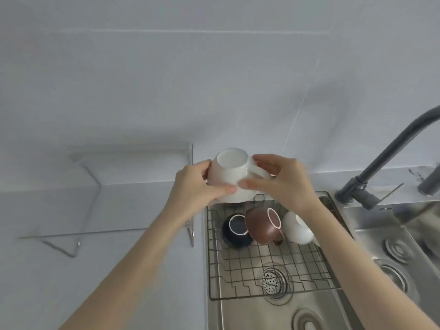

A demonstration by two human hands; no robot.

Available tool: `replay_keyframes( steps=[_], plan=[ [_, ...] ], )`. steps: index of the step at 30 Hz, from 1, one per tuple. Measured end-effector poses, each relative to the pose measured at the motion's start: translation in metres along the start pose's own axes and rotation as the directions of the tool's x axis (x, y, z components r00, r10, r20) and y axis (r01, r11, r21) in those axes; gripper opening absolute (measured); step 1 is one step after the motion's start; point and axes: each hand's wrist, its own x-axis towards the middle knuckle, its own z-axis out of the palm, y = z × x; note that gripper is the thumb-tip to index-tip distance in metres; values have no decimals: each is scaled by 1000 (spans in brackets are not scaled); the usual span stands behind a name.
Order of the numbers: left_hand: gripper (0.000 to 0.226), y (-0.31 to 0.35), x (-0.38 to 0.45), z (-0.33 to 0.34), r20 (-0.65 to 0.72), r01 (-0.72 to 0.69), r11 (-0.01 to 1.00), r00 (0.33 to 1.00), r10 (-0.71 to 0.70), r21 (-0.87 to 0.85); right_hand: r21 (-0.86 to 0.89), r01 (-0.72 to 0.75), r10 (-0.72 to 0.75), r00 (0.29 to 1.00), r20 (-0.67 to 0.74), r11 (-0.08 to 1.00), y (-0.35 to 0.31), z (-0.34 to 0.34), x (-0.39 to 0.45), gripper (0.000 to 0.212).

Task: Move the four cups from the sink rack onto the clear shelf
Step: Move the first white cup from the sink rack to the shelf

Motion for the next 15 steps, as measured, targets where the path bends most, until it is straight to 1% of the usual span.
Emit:
replay_keyframes(
  steps=[2,3,6,9,11,15],
  plan=[
    [59,-3,-2,-35,-75,-8,1000,997,9,20,43,59,-60,998,22,997,-22,28,10,58],
    [60,-10,-4,-59,-121,7,1000,993,-4,24,61,90,-93,994,54,994,-37,49,16,55],
    [66,-29,-5,-105,-191,43,998,981,-32,52,102,116,-127,986,109,988,-60,97,31,45],
    [71,-53,-5,-148,-260,81,993,964,-55,89,136,146,-166,976,144,980,-81,153,46,47],
    [70,-71,-1,-174,-304,119,987,949,-82,104,146,160,-183,969,163,976,-91,190,57,47],
    [72,-102,12,-205,-374,190,968,920,-117,164,144,141,-169,964,206,979,-97,245,75,48]
  ],
)
